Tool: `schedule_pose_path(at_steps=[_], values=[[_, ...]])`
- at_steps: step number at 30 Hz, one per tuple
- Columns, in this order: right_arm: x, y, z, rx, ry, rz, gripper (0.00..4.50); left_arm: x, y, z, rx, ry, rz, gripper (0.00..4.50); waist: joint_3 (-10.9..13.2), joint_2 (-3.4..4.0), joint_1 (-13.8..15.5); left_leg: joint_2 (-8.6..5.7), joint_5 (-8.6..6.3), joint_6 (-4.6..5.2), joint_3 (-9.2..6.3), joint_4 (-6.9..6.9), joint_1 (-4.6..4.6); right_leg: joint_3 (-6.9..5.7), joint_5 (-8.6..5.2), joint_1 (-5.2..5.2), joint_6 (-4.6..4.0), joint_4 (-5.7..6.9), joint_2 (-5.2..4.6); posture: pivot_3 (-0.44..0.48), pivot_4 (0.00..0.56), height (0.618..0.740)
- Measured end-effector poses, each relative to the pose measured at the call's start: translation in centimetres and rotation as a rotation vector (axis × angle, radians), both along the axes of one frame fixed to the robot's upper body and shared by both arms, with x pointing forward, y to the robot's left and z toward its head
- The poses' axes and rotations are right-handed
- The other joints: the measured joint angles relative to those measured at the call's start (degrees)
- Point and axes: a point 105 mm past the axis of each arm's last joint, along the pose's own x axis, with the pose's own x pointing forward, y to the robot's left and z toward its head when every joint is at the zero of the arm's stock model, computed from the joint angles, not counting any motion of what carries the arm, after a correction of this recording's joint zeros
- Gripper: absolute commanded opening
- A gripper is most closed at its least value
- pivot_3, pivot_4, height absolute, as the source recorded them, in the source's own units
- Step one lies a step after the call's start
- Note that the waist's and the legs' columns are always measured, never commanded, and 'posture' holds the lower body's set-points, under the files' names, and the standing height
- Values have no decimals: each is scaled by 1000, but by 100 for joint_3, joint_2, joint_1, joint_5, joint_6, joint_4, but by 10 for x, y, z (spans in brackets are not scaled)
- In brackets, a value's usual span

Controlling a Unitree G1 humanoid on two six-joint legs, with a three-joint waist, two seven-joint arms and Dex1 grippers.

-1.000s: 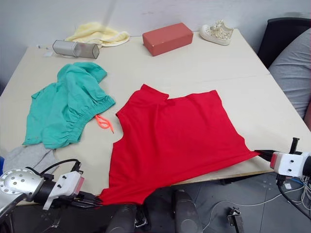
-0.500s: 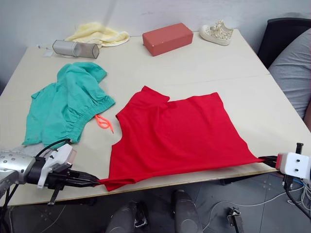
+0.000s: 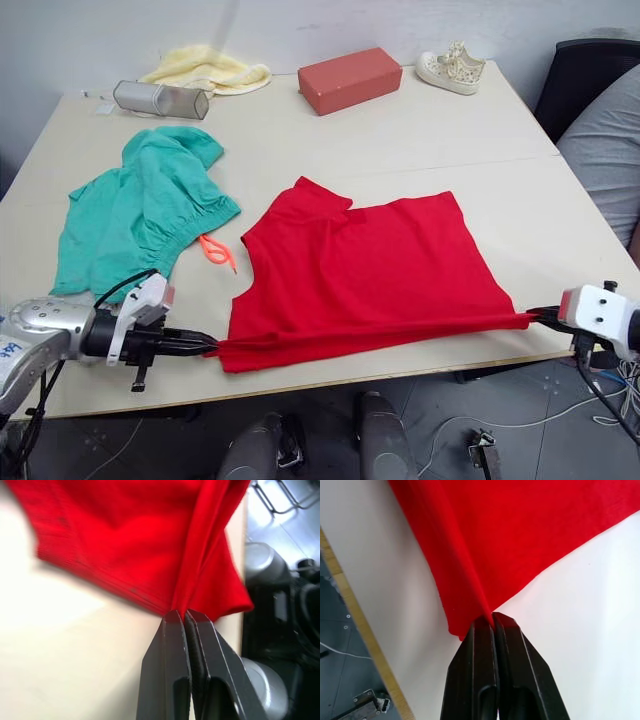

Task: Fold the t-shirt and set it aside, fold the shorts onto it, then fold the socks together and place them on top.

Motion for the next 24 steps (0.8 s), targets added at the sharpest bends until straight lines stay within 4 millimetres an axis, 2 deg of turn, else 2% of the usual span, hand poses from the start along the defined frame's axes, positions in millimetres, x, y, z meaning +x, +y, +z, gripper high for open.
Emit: schedule_pose_path(at_steps=[4, 9, 12, 15, 17, 21, 24], values=[[7, 1, -2, 7, -27, -19, 29, 10, 0, 1, -2, -22, 46, 0, 0, 0, -14, 0, 1, 0, 1, 0, 1, -1, 0, 0, 0, 2, 1, 0, 150, 740], [14, 1, -2, 13, -51, -34, 29, 12, 0, -1, -9, -29, 65, 0, 0, 0, -19, 1, 7, 6, 1, -2, 2, -1, -1, -1, -1, 5, 3, 0, 150, 740], [19, 3, -4, 74, -55, -64, 659, 15, 0, -4, -10, -29, 94, 681, 0, 0, -19, 1, 13, 14, 0, -1, 2, -1, 0, -1, -1, 6, 2, 0, 150, 740], [20, 2, -4, 91, -73, -85, 1686, 21, 7, -10, 14, -54, 157, 1630, 0, 0, -16, 1, 13, 15, 0, -1, 1, -1, 0, -1, -1, 6, 1, 0, 150, 740], [21, -3, 3, 97, -110, -103, 2349, 28, 6, -6, -4, -128, 189, 2256, 0, 0, -15, 0, 12, 14, 0, -1, 0, -1, 0, -1, 0, 6, -2, 0, 150, 740], [16, -7, 35, 271, -212, -146, 2349, 41, 5, 19, -135, -330, 237, 2256, -4, -9, 7, 2, 14, 17, -4, -1, -1, -3, 1, 1, -1, 6, 2, 0, 150, 740], [5, 19, 33, 411, -145, -87, 1714, 35, -8, 36, -252, -393, 189, 2295, -14, -26, 18, 8, 15, 18, -10, -3, -1, -9, 1, 4, -1, 7, 6, 0, 150, 740]])
